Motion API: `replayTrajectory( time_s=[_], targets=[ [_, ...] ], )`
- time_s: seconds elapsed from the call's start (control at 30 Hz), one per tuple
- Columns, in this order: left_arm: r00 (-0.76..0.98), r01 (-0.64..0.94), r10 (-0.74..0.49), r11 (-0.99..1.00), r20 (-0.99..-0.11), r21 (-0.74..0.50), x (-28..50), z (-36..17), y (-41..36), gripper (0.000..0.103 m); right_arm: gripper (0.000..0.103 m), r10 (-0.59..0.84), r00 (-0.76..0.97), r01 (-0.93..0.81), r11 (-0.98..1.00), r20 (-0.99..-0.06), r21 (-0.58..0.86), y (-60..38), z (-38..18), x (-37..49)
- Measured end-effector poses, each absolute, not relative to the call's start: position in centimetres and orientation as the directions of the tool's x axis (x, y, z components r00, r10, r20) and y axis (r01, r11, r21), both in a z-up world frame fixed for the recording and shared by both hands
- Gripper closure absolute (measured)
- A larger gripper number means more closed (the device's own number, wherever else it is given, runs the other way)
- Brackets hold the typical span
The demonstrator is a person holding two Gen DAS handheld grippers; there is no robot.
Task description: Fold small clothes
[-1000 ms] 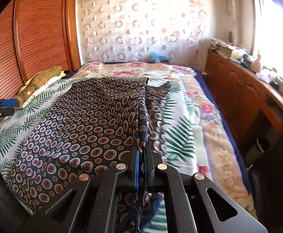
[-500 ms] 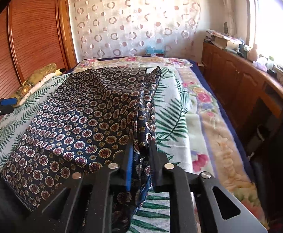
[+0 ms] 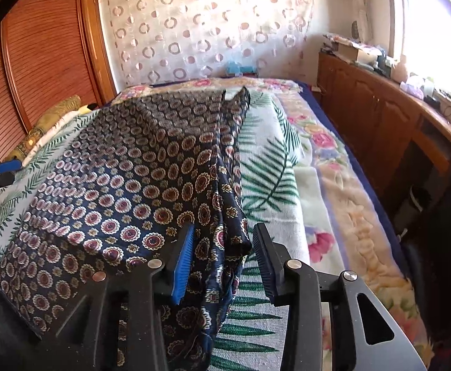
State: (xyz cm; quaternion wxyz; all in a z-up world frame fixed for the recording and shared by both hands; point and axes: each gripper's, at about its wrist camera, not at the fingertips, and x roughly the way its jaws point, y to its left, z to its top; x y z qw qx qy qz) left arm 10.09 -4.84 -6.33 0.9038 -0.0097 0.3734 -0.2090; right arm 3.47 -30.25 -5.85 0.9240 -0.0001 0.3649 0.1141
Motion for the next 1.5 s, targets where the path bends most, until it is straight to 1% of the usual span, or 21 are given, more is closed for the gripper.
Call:
replayTrajectory(
  time_s=[0.07,0.13,0.23,0.27,0.33,0.47,0.6,0.7,0.93,1.0,1.07,1.1,1.13,1.17,1.2,1.23,1.27,1.37,1.4,1.5],
  targets=[
    [0.623,0.372,-0.392,0.91,-0.677,-0.185,10.4,-6.6,-4.9,0.02,0.057,0.211,0.7,-0.207,0.974,-0.683,0.089,-30.4,-6.0,3.7],
    [0.616,0.378,-0.394,0.907,-0.682,-0.184,11.0,-6.8,-5.0,0.02,0.054,0.214,0.703,-0.211,0.974,-0.678,0.087,-30.5,-5.9,3.6],
    [0.617,0.381,-0.394,0.907,-0.681,-0.18,12.2,-6.8,-5.1,0.021,0.053,0.209,0.705,-0.212,0.974,-0.678,0.08,-30.6,-5.8,3.7],
    [0.618,0.383,-0.397,0.906,-0.679,-0.181,12.7,-6.8,-5.1,0.022,0.053,0.206,0.706,-0.21,0.975,-0.677,0.078,-30.6,-5.8,3.6],
    [0.612,0.37,-0.386,0.911,-0.691,-0.181,13.8,-7.1,-5.1,0.03,0.052,0.207,0.712,-0.21,0.975,-0.671,0.078,-30.7,-5.8,3.5],
    [0.61,0.368,-0.368,0.916,-0.702,-0.16,15.3,-7.0,-5.6,0.038,0.051,0.21,0.719,-0.218,0.973,-0.662,0.072,-31.0,-6.0,3.3],
    [0.605,0.372,-0.366,0.915,-0.707,-0.155,17.2,-6.9,-6.3,0.04,0.051,0.221,0.708,-0.232,0.97,-0.671,0.075,-31.2,-5.9,3.1],
    [0.594,0.365,-0.37,0.915,-0.714,-0.17,19.0,-7.2,-6.7,0.041,0.051,0.26,0.693,-0.267,0.959,-0.673,0.096,-31.0,-5.8,2.6],
    [0.548,0.336,-0.378,0.916,-0.746,-0.217,21.6,-8.9,-7.2,0.043,0.051,0.265,0.693,-0.3,0.952,-0.671,0.066,-30.7,-6.0,1.4],
    [0.553,0.332,-0.376,0.918,-0.743,-0.218,21.7,-9.1,-7.4,0.043,0.053,0.268,0.698,-0.299,0.952,-0.664,0.07,-30.9,-6.0,1.3],
    [0.552,0.33,-0.375,0.918,-0.745,-0.217,21.8,-9.0,-7.7,0.044,0.058,0.268,0.703,-0.294,0.953,-0.659,0.074,-31.1,-6.0,1.2],
    [0.55,0.334,-0.379,0.916,-0.744,-0.22,21.8,-9.0,-7.8,0.05,0.06,0.272,0.703,-0.295,0.952,-0.657,0.078,-31.2,-6.1,1.1],
    [0.545,0.341,-0.386,0.913,-0.744,-0.224,21.9,-9.0,-8.0,0.06,0.064,0.28,0.702,-0.296,0.951,-0.654,0.089,-31.4,-6.1,1.1],
    [0.542,0.343,-0.39,0.911,-0.744,-0.227,21.9,-9.0,-8.1,0.065,0.067,0.284,0.702,-0.296,0.951,-0.653,0.096,-31.1,-6.1,1.0],
    [0.54,0.343,-0.393,0.91,-0.744,-0.232,22.0,-9.1,-8.3,0.074,0.07,0.289,0.701,-0.298,0.949,-0.652,0.101,-31.1,-6.1,1.0],
    [0.54,0.343,-0.393,0.91,-0.745,-0.231,22.1,-9.1,-8.4,0.081,0.076,0.293,0.7,-0.3,0.948,-0.651,0.105,-31.1,-6.2,1.0],
    [0.542,0.344,-0.39,0.911,-0.744,-0.227,22.2,-9.1,-8.4,0.085,0.084,0.3,0.697,-0.303,0.946,-0.651,0.112,-31.1,-6.2,0.9],
    [0.542,0.359,-0.39,0.908,-0.745,-0.215,22.2,-8.9,-8.4,0.095,0.094,0.328,0.692,-0.322,0.938,-0.643,0.131,-30.8,-6.3,1.0],
    [0.544,0.363,-0.387,0.909,-0.745,-0.206,22.3,-8.8,-8.3,0.098,0.094,0.333,0.692,-0.331,0.935,-0.64,0.129,-30.5,-6.3,1.0],
    [0.565,0.37,-0.386,0.909,-0.73,-0.194,22.1,-8.0,-7.9,0.099,0.095,0.329,0.701,-0.333,0.936,-0.633,0.118,-29.8,-6.2,0.7]
  ],
)
